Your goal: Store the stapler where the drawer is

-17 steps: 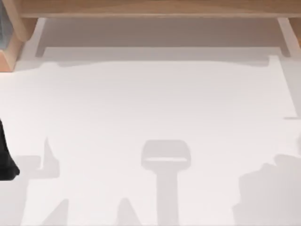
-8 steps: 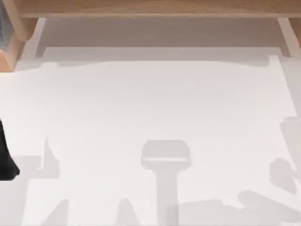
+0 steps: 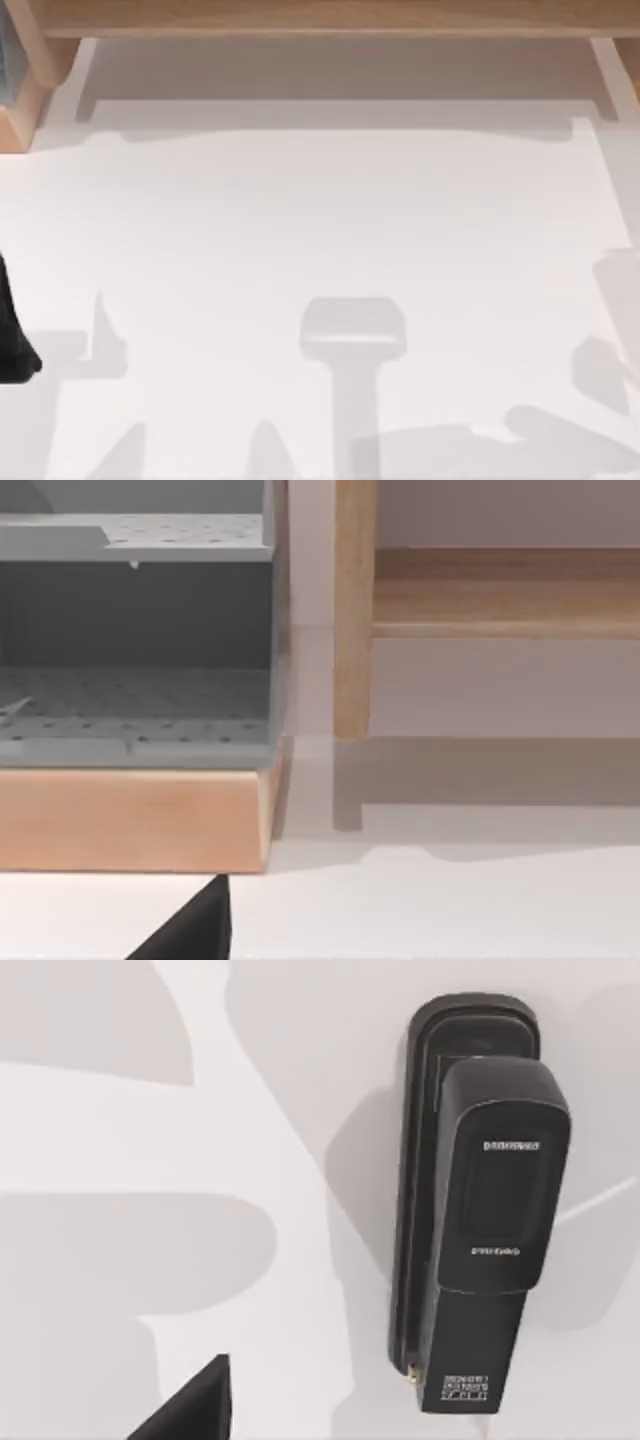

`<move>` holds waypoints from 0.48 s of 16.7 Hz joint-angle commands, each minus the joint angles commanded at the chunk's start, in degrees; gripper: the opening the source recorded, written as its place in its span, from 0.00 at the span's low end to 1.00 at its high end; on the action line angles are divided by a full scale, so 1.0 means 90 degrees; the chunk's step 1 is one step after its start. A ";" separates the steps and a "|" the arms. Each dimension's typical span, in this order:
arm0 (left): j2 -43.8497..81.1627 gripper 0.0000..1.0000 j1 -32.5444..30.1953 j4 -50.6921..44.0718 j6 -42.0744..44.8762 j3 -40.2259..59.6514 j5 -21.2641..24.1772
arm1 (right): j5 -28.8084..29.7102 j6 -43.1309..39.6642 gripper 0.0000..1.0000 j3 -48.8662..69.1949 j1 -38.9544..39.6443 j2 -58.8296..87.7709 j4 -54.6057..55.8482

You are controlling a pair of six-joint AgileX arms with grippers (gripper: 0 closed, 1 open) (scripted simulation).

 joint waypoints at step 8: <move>0.0000 1.00 0.0000 0.0000 0.0000 0.0000 0.0000 | 0.0001 0.0042 1.00 -0.1034 0.0039 0.0699 0.1761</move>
